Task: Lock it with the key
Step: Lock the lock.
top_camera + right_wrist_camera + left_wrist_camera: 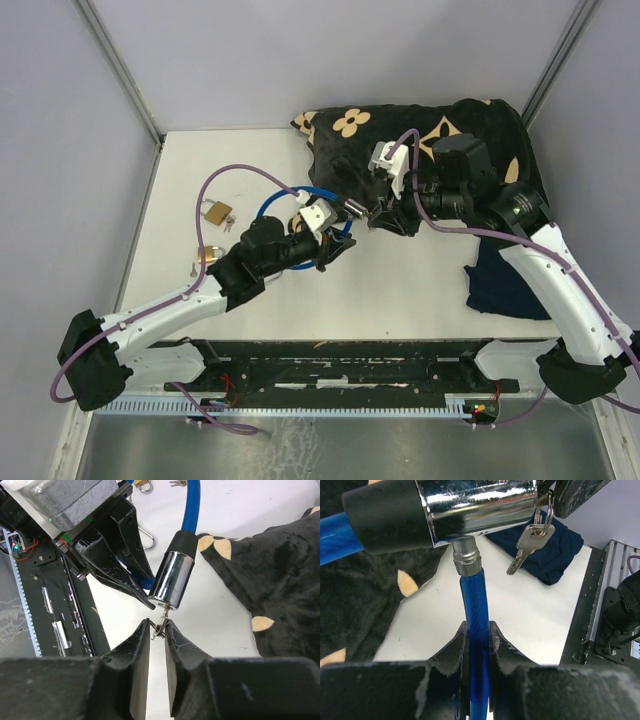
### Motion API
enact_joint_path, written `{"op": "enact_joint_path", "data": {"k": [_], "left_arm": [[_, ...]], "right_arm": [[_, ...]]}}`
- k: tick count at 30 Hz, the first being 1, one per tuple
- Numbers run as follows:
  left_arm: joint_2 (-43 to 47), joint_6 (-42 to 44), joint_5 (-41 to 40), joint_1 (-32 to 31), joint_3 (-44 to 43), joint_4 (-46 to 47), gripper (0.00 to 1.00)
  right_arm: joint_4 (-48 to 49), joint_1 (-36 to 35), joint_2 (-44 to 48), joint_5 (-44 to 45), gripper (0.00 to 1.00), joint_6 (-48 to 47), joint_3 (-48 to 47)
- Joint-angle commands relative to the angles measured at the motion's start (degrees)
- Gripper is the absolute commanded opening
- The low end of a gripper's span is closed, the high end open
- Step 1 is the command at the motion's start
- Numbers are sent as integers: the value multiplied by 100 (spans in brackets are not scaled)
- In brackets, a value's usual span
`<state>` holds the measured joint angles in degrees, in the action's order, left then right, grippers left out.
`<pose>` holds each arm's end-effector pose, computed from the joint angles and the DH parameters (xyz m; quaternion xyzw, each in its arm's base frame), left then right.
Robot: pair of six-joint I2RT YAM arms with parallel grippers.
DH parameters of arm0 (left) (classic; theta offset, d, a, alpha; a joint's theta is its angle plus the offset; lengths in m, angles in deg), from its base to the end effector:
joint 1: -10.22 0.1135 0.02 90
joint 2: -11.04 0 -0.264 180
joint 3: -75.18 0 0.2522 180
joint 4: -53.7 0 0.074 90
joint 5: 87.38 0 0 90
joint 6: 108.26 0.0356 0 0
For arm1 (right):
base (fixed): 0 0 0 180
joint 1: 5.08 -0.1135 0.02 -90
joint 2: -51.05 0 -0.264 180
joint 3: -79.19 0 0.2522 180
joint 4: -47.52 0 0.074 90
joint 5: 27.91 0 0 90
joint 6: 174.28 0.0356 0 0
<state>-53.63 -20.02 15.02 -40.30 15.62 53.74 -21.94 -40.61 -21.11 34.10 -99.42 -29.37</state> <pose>0.1636 -0.2106 0.3200 0.3691 0.6379 -0.3672 0.5674 0.1779 0.1475 0.4569 -0.4692 0.7216 0.2911 0.4176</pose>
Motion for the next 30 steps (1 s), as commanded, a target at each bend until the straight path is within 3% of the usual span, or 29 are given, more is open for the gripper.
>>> {"op": "enact_joint_path", "data": {"k": [1, 8, 12, 17, 24, 25, 26, 28, 30], "left_arm": [[224, -79, 75, 17, -201, 509, 3], [183, -98, 76, 22, -248, 429, 3], [91, -146, 167, 16, -331, 351, 3], [-123, -226, 385, 17, -508, 204, 3], [-291, -213, 438, 47, -562, 114, 3], [-299, -200, 438, 57, -551, 108, 3], [-309, -175, 420, 68, -540, 113, 3], [-296, -114, 358, 69, -487, 122, 3], [-273, -53, 323, 74, -431, 131, 3]], "right_arm": [[235, 25, 21, -124, 20, 18, -141], [-39, 15, -10, 134, 2, -496, -170], [-270, -85, -53, 557, 2, -1094, -187], [-467, -746, -83, 1918, 2, -1992, -127], [-337, -965, -24, 2709, 2, -2327, 54], [-325, -964, -21, 2746, 7, -2267, 40], [-350, -954, -9, 2749, 19, -2146, -13], [-474, -856, 73, 2472, 52, -1945, -137], [-629, -602, 150, 1998, 68, -1748, -359]]}}
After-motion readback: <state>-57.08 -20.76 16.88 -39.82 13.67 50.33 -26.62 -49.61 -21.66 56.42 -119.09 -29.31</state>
